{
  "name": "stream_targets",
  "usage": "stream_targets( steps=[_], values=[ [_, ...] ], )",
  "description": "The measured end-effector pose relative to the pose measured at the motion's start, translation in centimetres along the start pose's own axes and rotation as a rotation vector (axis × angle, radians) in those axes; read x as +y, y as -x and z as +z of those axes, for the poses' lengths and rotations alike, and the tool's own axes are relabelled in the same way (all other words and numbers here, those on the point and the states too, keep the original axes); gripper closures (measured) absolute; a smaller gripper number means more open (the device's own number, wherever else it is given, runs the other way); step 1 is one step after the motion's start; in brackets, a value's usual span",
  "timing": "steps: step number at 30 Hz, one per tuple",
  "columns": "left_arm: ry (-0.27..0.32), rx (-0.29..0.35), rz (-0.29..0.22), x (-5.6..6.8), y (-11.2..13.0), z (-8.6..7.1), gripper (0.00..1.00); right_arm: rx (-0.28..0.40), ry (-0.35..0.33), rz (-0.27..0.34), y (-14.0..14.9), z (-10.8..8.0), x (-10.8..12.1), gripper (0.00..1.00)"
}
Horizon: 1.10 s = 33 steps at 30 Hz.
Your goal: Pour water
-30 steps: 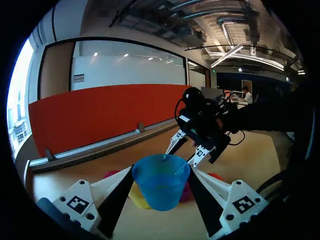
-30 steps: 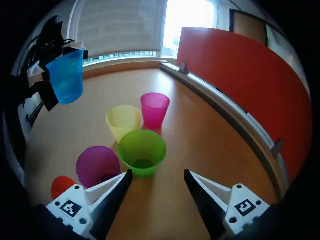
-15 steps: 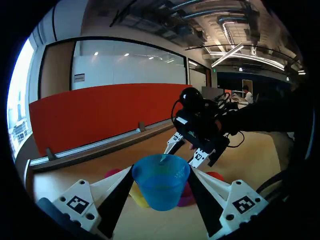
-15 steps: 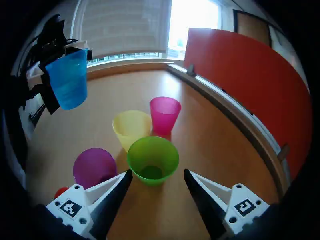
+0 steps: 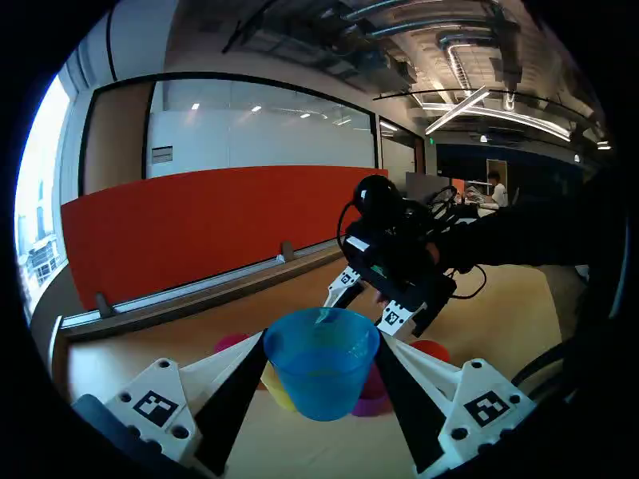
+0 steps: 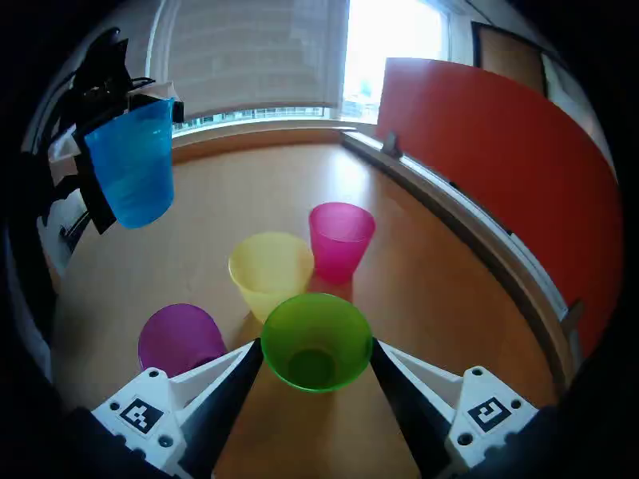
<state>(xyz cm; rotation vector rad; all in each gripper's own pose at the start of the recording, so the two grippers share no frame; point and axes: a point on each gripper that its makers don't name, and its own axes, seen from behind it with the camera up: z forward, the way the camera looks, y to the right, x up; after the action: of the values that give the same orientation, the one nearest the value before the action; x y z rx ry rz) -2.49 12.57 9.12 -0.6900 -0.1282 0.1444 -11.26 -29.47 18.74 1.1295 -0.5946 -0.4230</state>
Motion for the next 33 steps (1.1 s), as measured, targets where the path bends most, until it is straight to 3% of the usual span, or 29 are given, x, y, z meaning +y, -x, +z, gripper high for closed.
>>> stream_targets(
  steps=[9,20,33],
  values=[
    [-0.001,-0.001,-0.003,-0.1,0.3,0.0,0.11,0.001,0.003,-0.001,0.0,0.5,-0.1,0.01],
    [-0.003,-0.003,-0.008,-0.2,0.5,0.1,0.11,0.022,0.006,0.039,0.1,0.9,0.1,0.08],
    [-0.008,0.000,-0.006,-0.2,0.1,0.0,0.11,0.077,0.010,0.039,-1.4,-0.4,-0.1,0.08]
  ],
)
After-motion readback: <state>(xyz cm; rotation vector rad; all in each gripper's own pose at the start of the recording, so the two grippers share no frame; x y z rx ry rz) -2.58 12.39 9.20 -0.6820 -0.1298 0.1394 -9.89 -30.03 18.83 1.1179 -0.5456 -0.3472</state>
